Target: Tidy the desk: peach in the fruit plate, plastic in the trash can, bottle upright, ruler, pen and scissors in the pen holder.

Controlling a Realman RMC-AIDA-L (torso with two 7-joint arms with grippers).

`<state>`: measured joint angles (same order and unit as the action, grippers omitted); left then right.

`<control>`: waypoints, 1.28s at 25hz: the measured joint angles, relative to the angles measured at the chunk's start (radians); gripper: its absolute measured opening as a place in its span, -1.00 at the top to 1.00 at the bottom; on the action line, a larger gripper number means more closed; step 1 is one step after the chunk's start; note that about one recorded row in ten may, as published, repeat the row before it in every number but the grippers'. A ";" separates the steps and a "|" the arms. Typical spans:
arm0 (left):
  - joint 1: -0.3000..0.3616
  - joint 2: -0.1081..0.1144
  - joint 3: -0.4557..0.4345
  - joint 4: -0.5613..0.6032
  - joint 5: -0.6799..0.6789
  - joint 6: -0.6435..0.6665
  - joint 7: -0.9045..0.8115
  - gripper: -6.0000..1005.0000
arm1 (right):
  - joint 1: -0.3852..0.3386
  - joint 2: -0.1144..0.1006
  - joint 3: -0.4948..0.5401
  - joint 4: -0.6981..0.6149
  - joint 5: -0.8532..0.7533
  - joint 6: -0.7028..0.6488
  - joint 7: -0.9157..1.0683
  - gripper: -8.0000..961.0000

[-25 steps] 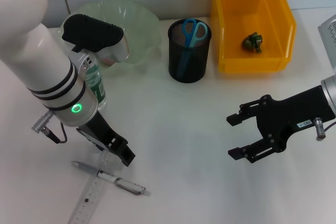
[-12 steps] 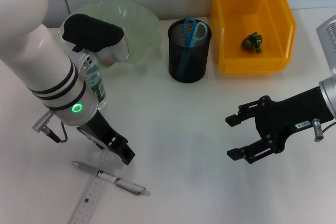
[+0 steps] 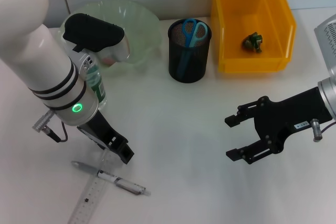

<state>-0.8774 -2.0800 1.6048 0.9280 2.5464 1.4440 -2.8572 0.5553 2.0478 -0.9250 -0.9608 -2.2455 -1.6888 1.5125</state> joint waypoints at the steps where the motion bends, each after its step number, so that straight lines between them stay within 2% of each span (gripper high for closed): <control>1: 0.000 0.000 0.000 0.000 0.000 0.000 0.000 -0.43 | 0.000 0.000 0.000 0.000 0.000 0.000 0.000 -0.66; 14: -0.005 0.000 0.008 0.002 0.000 0.005 0.002 -0.30 | 0.000 0.000 0.000 0.001 0.000 0.000 0.001 -0.66; 32: -0.008 0.000 0.009 -0.003 0.012 -0.001 0.016 0.21 | 0.008 0.001 0.000 -0.001 0.000 -0.003 0.011 -0.66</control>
<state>-0.8857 -2.0801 1.6143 0.9250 2.5587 1.4431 -2.8415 0.5633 2.0493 -0.9249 -0.9620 -2.2457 -1.6915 1.5231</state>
